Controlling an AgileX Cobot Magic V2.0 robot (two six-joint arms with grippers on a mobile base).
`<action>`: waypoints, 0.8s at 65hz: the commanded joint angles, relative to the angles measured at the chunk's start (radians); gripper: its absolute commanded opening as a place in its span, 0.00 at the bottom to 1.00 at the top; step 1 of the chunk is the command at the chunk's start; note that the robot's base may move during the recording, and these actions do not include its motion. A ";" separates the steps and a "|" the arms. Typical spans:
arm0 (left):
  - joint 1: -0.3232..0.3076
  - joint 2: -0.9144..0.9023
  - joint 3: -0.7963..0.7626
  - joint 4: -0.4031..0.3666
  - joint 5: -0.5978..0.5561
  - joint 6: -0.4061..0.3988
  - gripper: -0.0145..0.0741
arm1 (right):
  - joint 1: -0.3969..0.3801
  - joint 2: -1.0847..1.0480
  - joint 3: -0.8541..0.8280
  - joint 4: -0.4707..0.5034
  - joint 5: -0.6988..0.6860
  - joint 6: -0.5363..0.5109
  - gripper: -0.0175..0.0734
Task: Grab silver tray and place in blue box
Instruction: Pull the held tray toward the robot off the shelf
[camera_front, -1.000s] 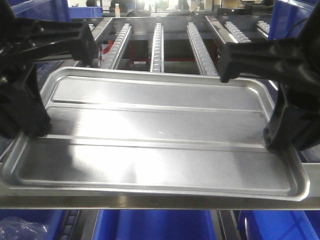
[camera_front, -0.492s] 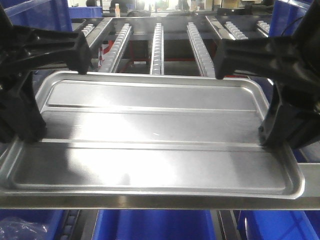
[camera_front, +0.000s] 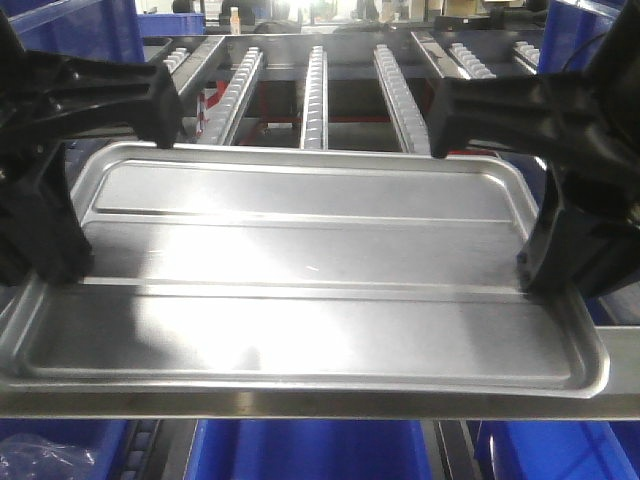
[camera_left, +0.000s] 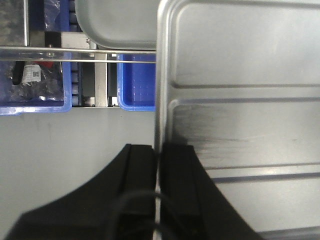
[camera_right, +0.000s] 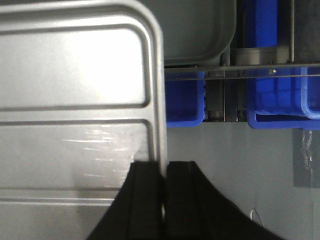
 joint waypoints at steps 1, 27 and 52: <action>-0.007 -0.023 -0.026 0.030 -0.023 -0.012 0.15 | 0.001 -0.018 -0.027 -0.048 -0.037 0.003 0.25; -0.007 -0.023 -0.026 0.030 -0.023 -0.012 0.15 | 0.001 -0.018 -0.027 -0.048 -0.037 0.003 0.25; -0.007 -0.023 -0.026 0.030 -0.023 -0.012 0.15 | 0.001 -0.018 -0.027 -0.048 -0.037 0.003 0.25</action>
